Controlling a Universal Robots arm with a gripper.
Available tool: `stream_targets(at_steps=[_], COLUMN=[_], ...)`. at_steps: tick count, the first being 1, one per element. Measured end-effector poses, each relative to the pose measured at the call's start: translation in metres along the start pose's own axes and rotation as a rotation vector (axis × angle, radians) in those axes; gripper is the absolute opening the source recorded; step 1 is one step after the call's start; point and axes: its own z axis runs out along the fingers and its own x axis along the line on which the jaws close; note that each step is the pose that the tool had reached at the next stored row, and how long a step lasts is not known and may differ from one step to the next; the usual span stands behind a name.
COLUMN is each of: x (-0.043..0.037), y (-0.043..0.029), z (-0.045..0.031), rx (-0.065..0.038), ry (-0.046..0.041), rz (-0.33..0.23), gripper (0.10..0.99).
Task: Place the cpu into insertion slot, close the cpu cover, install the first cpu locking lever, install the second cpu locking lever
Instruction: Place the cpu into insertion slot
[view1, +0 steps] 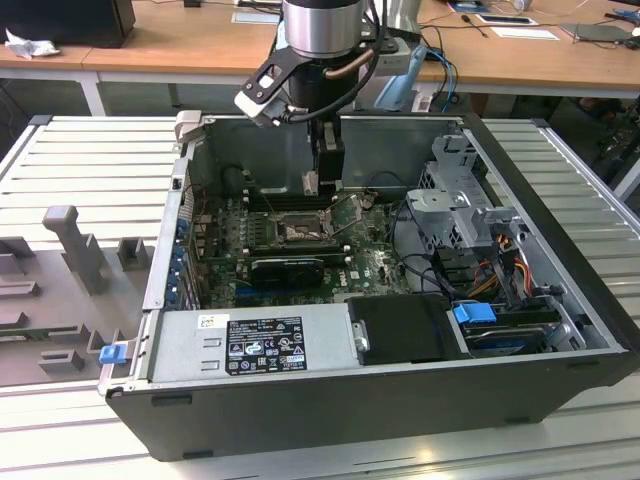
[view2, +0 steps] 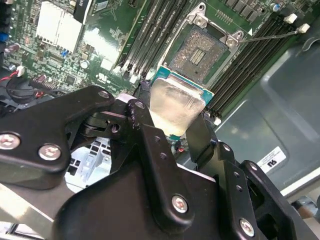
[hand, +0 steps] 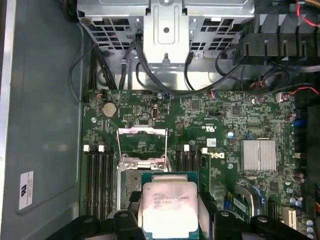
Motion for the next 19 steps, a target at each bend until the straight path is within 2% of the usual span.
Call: stream_targets(at_steps=[3, 8, 11, 14, 17, 19], x=[0.0012, 0.0018, 0.0055, 0.0132, 0.0173, 0.0175], y=[-0.0022, -0.0114, -0.0129, -0.0139, -0.0151, -0.0158], z=[0.007, 0.0176, 0.0241, 0.0365, 0.0479, 0.0513], rx=[0.0, 0.0, 0.0, 0.0, 0.0, 0.0], ry=[0.0001, 0.0011, 0.001, 0.0012, 0.0011, 0.0012], rz=[0.0, -0.011, -0.012, -0.012, -0.012, -0.012], gripper=[0.529, 0.529, 0.529, 0.529, 0.529, 0.529])
